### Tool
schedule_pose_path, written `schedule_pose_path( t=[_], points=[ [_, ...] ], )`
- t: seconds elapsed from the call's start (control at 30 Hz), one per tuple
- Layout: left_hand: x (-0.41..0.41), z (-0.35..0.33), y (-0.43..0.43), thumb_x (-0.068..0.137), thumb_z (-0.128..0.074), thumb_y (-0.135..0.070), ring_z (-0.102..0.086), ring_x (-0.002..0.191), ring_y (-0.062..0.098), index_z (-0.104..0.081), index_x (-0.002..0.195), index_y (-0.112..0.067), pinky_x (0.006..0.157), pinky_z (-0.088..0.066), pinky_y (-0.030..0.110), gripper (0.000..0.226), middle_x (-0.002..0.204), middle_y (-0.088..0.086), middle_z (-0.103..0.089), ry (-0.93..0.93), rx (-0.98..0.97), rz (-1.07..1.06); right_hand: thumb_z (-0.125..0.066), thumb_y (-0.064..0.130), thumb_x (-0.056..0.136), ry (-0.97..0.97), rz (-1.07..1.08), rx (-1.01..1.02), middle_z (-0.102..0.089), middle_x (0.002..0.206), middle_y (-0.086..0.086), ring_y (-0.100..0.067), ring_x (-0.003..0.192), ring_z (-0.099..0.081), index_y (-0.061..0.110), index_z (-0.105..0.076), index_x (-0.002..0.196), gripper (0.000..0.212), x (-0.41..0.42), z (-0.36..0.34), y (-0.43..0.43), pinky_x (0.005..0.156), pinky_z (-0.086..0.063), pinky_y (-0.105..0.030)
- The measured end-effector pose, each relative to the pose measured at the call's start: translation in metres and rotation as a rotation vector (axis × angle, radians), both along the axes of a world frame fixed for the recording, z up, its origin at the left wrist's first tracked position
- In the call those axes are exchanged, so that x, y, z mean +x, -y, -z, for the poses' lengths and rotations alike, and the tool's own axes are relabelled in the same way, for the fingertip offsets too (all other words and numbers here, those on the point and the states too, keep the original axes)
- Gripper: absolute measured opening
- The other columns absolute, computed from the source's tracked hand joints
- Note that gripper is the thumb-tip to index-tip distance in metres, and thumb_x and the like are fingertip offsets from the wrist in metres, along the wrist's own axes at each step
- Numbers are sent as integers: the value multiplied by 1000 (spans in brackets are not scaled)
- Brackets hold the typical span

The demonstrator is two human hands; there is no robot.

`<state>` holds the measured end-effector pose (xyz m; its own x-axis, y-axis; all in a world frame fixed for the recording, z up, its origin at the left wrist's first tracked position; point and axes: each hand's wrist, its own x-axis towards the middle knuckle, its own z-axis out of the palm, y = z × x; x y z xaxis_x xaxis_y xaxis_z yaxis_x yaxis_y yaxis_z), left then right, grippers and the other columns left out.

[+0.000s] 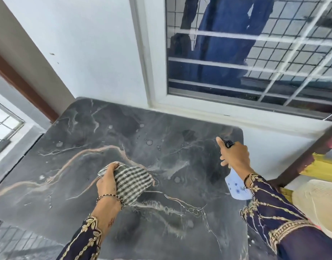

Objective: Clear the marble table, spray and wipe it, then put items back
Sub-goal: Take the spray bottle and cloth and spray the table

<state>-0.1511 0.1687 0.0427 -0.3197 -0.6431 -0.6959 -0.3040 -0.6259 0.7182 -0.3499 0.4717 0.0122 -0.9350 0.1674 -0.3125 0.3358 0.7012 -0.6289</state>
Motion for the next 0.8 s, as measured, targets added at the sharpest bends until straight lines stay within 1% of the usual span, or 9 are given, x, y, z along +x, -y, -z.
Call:
schedule_pose_path(
  t=[0.07,0.13,0.2,0.3,0.37,0.43,0.57,0.7,0.8],
  points=[
    [-1,1,0,69,-74,-41,-65,69,27,-67,105,-11,63,-55,35,48,81,8,-68,7,-9,-15,-54,76,83,-35,-33,9,-71,55,-5,-22,43,-68,9,-68,70,70,-12,0,11,58,-64,-43],
    [0,1,1,70,-74,-41,-65,71,28,-67,103,-11,66,-54,36,46,84,8,-68,21,-13,-32,-51,79,83,-41,-64,23,-74,69,-11,-29,55,-71,9,-69,72,73,-22,0,23,68,-63,-47],
    [1,2,2,71,-74,-41,-63,69,26,-65,94,-13,60,-52,32,38,81,7,-67,35,-24,-55,-52,79,82,-18,-104,14,-75,74,-12,-31,64,-73,7,-69,75,75,-30,1,36,73,-63,-48],
    [6,2,4,72,-73,-40,-59,62,20,-60,78,-16,51,-43,26,28,73,3,-62,42,-52,-87,-56,77,81,12,-196,-62,-71,52,-4,-21,46,-70,7,-69,69,72,-28,2,57,54,-61,-37],
    [12,2,6,72,-73,-40,-59,62,20,-60,76,-17,51,-43,27,27,74,3,-62,49,-61,-101,-58,76,81,23,-275,-77,-70,50,-1,-19,41,-68,7,-69,71,70,-20,2,70,45,-55,-31],
    [21,1,9,70,-74,-41,-61,65,22,-63,85,-14,55,-46,28,32,82,6,-65,48,-47,-113,-58,76,80,20,-332,-73,-71,53,-5,-22,42,-68,5,-68,72,72,-8,2,83,44,-55,-32],
    [39,0,14,69,-75,-41,-63,70,24,-62,111,-9,58,-50,29,54,91,9,-67,23,-26,-142,-52,80,82,33,-405,46,-71,85,-16,-35,67,-72,3,-69,86,78,21,-1,100,62,-64,-43],
    [55,-2,19,69,-75,-38,-63,66,23,-65,105,-10,55,-48,28,47,78,5,-66,0,-22,-119,-56,79,80,82,-385,-17,-73,56,-3,-19,45,-69,8,-71,77,72,52,-1,96,47,-60,-34],
    [66,-4,22,70,-74,-39,-63,66,22,-64,103,-10,54,-49,27,45,79,6,-66,-13,-19,-82,-58,81,77,107,-355,-38,-72,54,-2,-16,41,-67,8,-70,77,74,81,-2,86,41,-51,-26]
  ],
)
